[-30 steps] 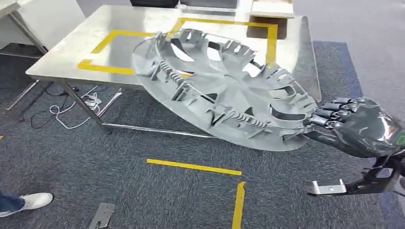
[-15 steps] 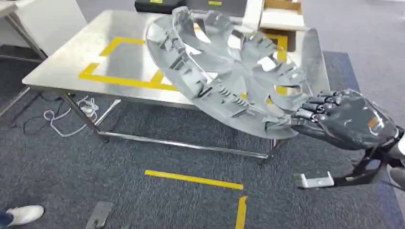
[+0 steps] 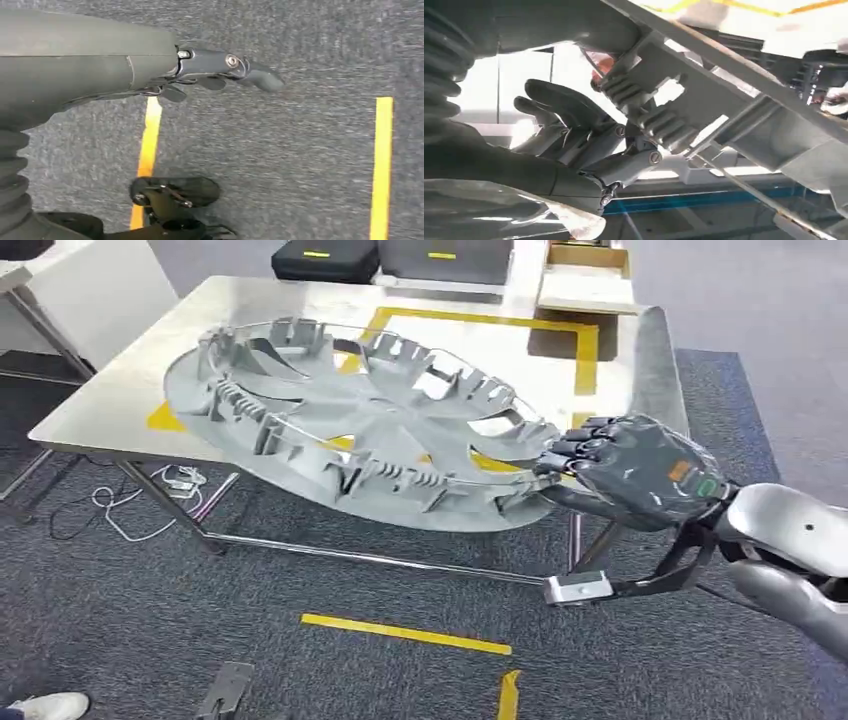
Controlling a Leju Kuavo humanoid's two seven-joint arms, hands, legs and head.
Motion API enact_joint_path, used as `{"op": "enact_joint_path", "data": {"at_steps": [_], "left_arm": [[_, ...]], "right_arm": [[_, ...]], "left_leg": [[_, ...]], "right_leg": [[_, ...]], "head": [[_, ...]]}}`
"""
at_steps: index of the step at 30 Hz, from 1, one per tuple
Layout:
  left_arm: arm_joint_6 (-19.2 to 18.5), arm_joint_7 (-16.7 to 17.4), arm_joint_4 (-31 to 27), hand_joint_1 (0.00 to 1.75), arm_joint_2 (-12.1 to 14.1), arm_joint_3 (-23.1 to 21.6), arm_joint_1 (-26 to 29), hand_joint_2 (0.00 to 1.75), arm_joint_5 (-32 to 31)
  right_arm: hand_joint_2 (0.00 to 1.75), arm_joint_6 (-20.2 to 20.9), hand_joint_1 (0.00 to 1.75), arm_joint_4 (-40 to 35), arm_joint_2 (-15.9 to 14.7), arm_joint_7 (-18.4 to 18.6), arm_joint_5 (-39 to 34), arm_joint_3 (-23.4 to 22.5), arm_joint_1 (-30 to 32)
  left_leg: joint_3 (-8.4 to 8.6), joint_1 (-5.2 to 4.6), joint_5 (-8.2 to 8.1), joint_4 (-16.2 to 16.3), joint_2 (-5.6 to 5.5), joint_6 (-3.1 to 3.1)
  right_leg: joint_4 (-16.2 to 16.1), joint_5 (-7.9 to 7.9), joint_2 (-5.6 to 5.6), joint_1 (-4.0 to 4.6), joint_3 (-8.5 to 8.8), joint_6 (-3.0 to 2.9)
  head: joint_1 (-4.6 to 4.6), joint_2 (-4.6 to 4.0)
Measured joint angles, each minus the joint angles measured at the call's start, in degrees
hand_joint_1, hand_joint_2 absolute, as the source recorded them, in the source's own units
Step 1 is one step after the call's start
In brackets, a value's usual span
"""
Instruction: Take the parts from the cabinet and place them on the table.
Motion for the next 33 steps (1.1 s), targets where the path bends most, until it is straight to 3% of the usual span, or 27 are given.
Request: {"op": "enact_joint_path", "data": {"at_steps": [2,3,4,6,7,8,9,10,13,14,16,17,18,19,20,21,23,24,25,27,29,30,33], "left_arm": [[0.00,0.46,0.00,0.00,0.00,-0.24,0.00,1.75,-0.37],[0.00,0.50,0.00,0.00,0.00,-0.31,0.13,1.75,-0.37],[-0.02,0.50,0.00,0.00,0.00,-0.44,0.24,1.75,-0.41],[-0.13,0.50,0.00,0.00,0.00,-0.61,0.19,1.75,-0.52],[-0.20,0.50,0.00,0.00,0.00,-0.66,0.18,1.75,-0.57],[-0.22,0.54,0.04,0.00,-0.22,-0.68,0.24,1.75,-0.57],[-0.37,0.70,0.07,0.00,-0.35,-0.70,-0.01,1.75,-0.59],[-0.42,0.79,0.07,0.00,-0.39,-0.76,-0.08,1.75,-0.63],[-0.39,0.78,0.07,0.00,-0.42,-1.05,0.06,1.75,-0.76],[-0.39,0.78,0.07,0.00,-0.42,-1.09,0.02,1.75,-0.76],[-0.39,0.78,0.07,0.00,-0.42,-1.14,-0.25,1.75,-0.78],[-0.39,0.79,0.07,0.00,-0.46,-1.20,-0.25,1.75,-0.83],[-0.39,0.83,0.07,0.00,-0.46,-1.29,-0.20,1.75,-0.90],[-0.42,1.22,0.07,0.00,-0.46,-1.49,-0.17,1.75,-0.96],[-0.42,1.33,0.07,0.00,-0.48,-1.60,-0.17,1.75,-1.07],[-0.44,1.35,0.07,0.00,-0.50,-1.72,-0.21,1.75,-1.26],[-0.63,1.57,0.07,0.00,-0.80,-2.12,-0.21,1.75,-1.60],[-0.85,1.75,0.09,0.00,-1.16,-2.34,-0.28,1.75,-1.66],[-0.94,1.83,0.09,0.00,-1.22,-2.49,-0.43,1.75,-1.79],[-1.11,1.99,0.11,0.00,-1.51,-2.91,-0.51,1.75,-2.14],[-1.03,2.38,0.09,0.00,-1.44,-3.34,-1.02,1.75,-2.19],[-1.01,2.62,0.09,0.00,-1.44,-3.54,-1.35,1.75,-2.19],[-1.01,3.08,0.09,0.00,-1.25,-3.98,-1.35,1.75,-2.19]], "right_arm": [[1.75,0.02,1.75,1.88,2.01,0.31,0.07,1.33,-0.65],[1.75,0.02,1.75,2.46,2.63,0.33,0.07,1.87,-0.68],[1.75,0.02,1.75,2.95,3.19,0.39,0.09,2.38,-0.72],[1.75,0.09,1.75,4.32,4.43,0.65,0.11,3.42,-1.12],[1.75,0.09,1.75,5.18,5.18,0.87,0.20,3.85,-1.56],[1.75,0.09,1.75,6.36,6.10,1.03,0.26,4.39,-1.99],[1.75,0.13,1.75,7.12,6.85,1.16,0.31,4.89,-2.37],[1.75,0.13,1.75,7.49,7.16,1.25,0.44,5.15,-2.56],[1.75,0.09,1.75,8.52,8.02,1.27,0.42,5.57,-2.90],[1.75,0.04,1.75,8.83,8.11,1.27,0.42,5.59,-3.09],[1.75,0.04,1.75,9.57,8.32,1.53,0.61,6.01,-3.79],[1.75,0.02,1.75,9.92,8.81,1.99,0.83,6.18,-3.78],[1.75,0.00,1.75,10.42,9.33,2.38,0.96,6.36,-3.80],[1.75,-0.04,1.75,11.15,9.99,2.64,0.96,6.55,-3.88],[1.75,-0.04,1.75,11.87,10.67,2.84,0.92,6.82,-4.13],[1.75,-0.04,1.75,12.84,11.31,3.01,0.85,7.05,-4.48],[1.75,-0.02,1.75,14.71,12.77,3.39,0.61,7.47,-5.44],[1.75,-0.04,1.75,16.05,13.87,3.64,0.55,7.71,-5.69],[1.75,-0.07,1.75,17.14,14.93,3.89,0.55,7.93,-5.96],[1.75,-0.44,1.75,19.48,17.05,4.44,0.70,8.00,-6.33],[1.75,-1.14,1.75,22.59,19.27,4.96,1.01,8.19,-6.61],[1.75,-2.01,1.75,24.60,20.51,5.33,1.22,8.28,-6.87],[1.75,-3.32,1.75,29.33,23.04,6.14,2.12,8.43,-6.66]], "left_leg": [[-4.78,0.30,-3.33,7.90,0.03,-0.40],[-6.36,0.36,-4.12,9.89,0.04,-0.48],[-7.12,0.48,-3.53,9.88,0.05,-0.58],[-5.82,0.91,1.71,3.90,0.12,-0.98],[-4.35,1.15,5.33,-1.15,0.23,-1.13],[-3.60,1.36,7.20,-4.18,0.19,-1.38],[-3.78,0.94,5.03,-5.82,0.38,-0.86],[-3.55,0.89,5.66,-5.11,0.39,-0.09],[-2.53,0.97,5.71,-5.53,0.16,1.23],[-2.01,0.97,5.46,-5.67,0.11,1.61],[-1.43,0.84,4.82,-5.64,0.03,2.14],[-1.19,0.68,4.44,-5.63,0.01,2.28],[-0.90,0.52,4.11,-5.62,0.00,2.35],[-0.43,0.31,3.72,-5.63,-0.05,2.46],[0.14,0.11,3.28,-5.64,-0.13,2.54],[0.79,-0.09,2.87,-5.70,-0.22,2.59],[1.68,-0.14,2.14,-5.81,-0.25,2.62],[1.80,-0.33,1.93,-5.99,-0.25,2.33],[1.71,0.10,1.79,-6.19,-0.16,2.03],[2.43,0.15,2.70,-6.13,0.08,1.37],[3.04,-0.04,1.71,-5.84,0.08,0.96],[1.74,0.03,0.94,-3.30,0.09,0.42],[-5.29,0.77,-3.78,7.54,0.10,-0.48]], "right_leg": [[0.00,-0.74,0.01,0.04,0.71,-0.15],[0.01,-1.11,0.02,0.03,1.11,-0.15],[0.01,-1.54,0.05,-0.01,1.71,-0.11],[0.02,-2.55,0.04,-0.10,3.15,0.14],[0.04,-3.12,0.03,-0.19,3.87,0.44],[0.06,-3.64,0.08,-0.12,3.38,0.89],[0.27,-3.83,0.36,0.06,3.96,1.24],[-0.04,-4.08,0.39,0.15,3.61,1.58],[-0.03,-4.50,0.26,-0.09,4.53,2.62],[1.36,-4.71,0.22,-0.19,3.89,2.80],[10.34,-6.36,0.15,-0.18,-1.64,3.03],[15.24,-8.34,0.15,-0.18,-5.33,3.08],[17.63,-9.38,0.15,-0.16,-7.59,2.92],[17.76,-9.09,0.15,-0.04,-8.95,2.63],[15.57,-7.11,0.15,0.23,-8.96,2.08],[11.36,-3.88,0.16,0.68,-7.85,1.21],[1.34,3.17,0.11,2.31,-4.82,-1.18],[1.14,2.02,-0.03,2.44,-4.71,-1.49],[0.15,1.52,0.15,2.63,-3.58,-1.33],[-0.98,2.23,0.12,2.89,-2.61,-1.92],[-2.48,2.49,-0.06,2.07,-0.41,-1.60],[-2.58,2.32,-0.15,1.82,0.05,-1.78],[-2.46,1.34,-0.11,1.51,0.65,-1.46]], "head": [[0.09,0.00],[0.04,0.00],[0.04,0.00],[0.07,0.00],[0.11,0.00],[0.00,0.00],[-0.39,0.00],[-0.29,0.02],[-0.04,0.04],[0.26,0.02],[0.42,0.02],[0.53,0.00],[0.46,0.02],[0.50,0.00],[0.46,0.00],[0.53,0.00],[0.48,0.00],[-0.05,0.00],[0.07,0.00],[0.22,0.02],[0.20,0.00],[-0.02,0.00],[0.04,0.00]]}}
